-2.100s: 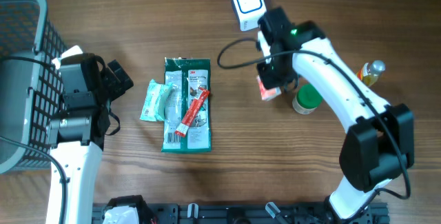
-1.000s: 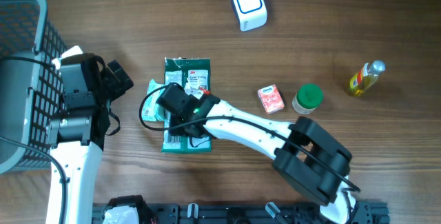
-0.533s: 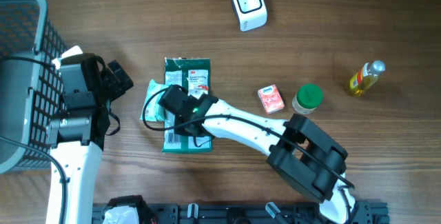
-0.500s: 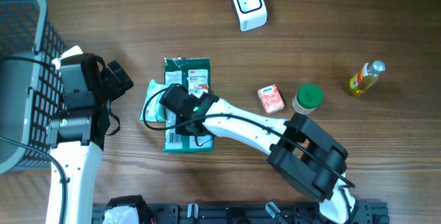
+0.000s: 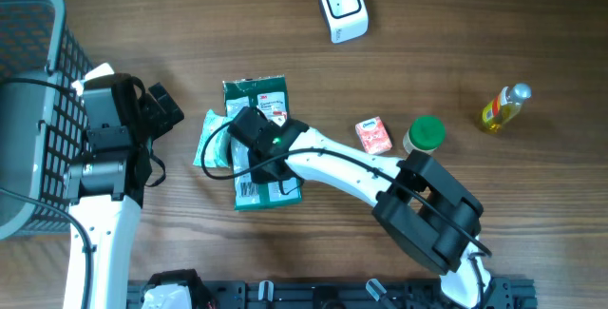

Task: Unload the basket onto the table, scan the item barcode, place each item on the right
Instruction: 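Grasp the red glove strip on the glove packet with right gripper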

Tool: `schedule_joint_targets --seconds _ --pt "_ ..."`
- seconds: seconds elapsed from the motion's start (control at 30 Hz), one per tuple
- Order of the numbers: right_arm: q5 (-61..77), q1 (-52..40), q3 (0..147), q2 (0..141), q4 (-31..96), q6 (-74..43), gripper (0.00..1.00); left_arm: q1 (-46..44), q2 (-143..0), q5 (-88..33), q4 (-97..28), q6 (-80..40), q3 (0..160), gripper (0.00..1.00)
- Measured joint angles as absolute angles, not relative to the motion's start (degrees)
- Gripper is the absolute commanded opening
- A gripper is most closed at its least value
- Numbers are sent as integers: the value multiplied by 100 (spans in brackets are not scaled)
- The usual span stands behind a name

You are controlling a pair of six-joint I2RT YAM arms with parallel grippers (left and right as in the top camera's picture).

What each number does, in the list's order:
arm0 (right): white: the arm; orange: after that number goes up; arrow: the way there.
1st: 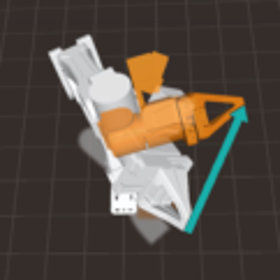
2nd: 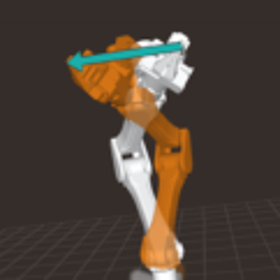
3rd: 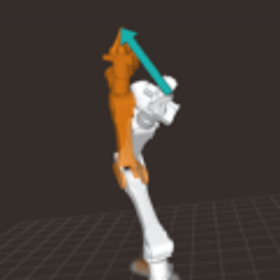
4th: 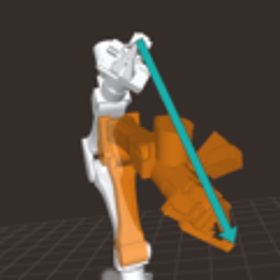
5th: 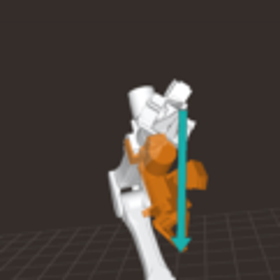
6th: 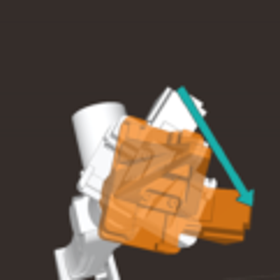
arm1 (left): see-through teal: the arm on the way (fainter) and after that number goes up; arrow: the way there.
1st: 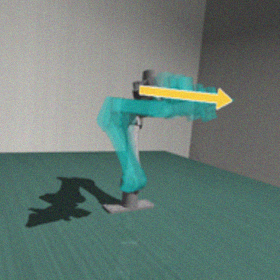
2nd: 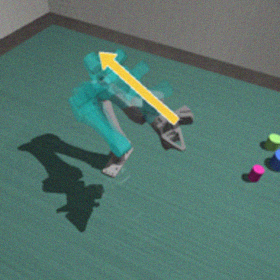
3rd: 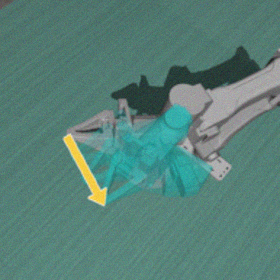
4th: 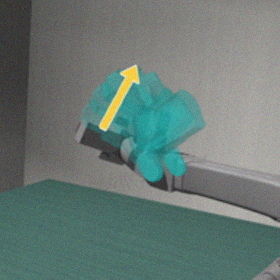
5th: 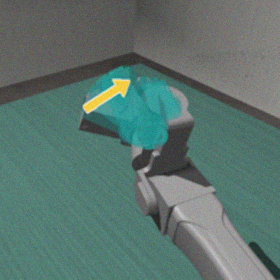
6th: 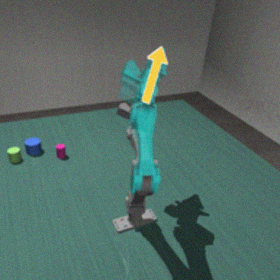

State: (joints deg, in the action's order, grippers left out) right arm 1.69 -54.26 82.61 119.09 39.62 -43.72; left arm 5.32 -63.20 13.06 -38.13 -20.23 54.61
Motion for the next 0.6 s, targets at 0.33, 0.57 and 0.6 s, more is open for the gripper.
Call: schedule_joint_targets --seconds 0.33,0.57,0.6 --pt "-80 -5061 8265 10077 4779 -2193 4 532 -6320 1306 -3813 -2023 5461 100" --pt "-294 -4856 8265 9780 5468 -1236 4 532 -6320 1306 -3813 -2023 5461 100" --pt "-307 -4853 8265 9780 5468 -1186 4 532 -6320 1306 -3813 -2023 5461 100"
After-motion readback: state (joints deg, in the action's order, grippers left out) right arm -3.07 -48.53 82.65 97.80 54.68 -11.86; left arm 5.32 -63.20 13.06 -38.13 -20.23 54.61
